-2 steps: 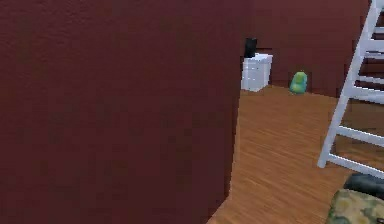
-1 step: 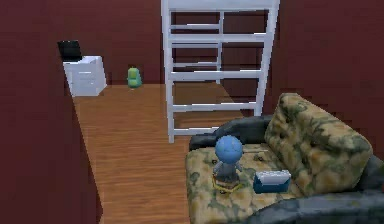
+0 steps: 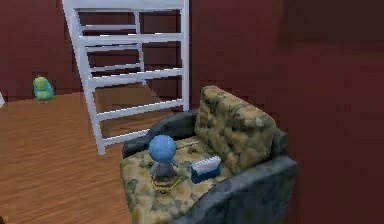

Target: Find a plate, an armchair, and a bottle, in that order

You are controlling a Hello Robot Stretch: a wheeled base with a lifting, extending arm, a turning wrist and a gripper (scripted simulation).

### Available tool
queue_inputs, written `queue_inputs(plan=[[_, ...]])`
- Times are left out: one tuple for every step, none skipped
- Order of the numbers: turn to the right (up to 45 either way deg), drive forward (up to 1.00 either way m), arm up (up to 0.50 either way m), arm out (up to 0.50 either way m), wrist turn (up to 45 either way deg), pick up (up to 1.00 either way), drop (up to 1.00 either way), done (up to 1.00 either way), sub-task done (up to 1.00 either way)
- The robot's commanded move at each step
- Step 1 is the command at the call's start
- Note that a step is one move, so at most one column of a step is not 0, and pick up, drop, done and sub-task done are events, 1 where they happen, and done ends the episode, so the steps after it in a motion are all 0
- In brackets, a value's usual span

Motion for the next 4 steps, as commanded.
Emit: queue_inputs(plan=[[0.0, 0.0, 0.0, 0.0, 0.0, 0.0, 0.0, 0.0, 1.0], [45.0, 0.0, 0.0, 0.0, 0.0, 0.0, 0.0, 0.0, 0.0], [45.0, 0.0, 0.0, 0.0, 0.0, 0.0, 0.0, 0.0, 0.0], [18.0, 0.0, 0.0, 0.0, 0.0, 0.0, 0.0, 0.0, 0.0]])
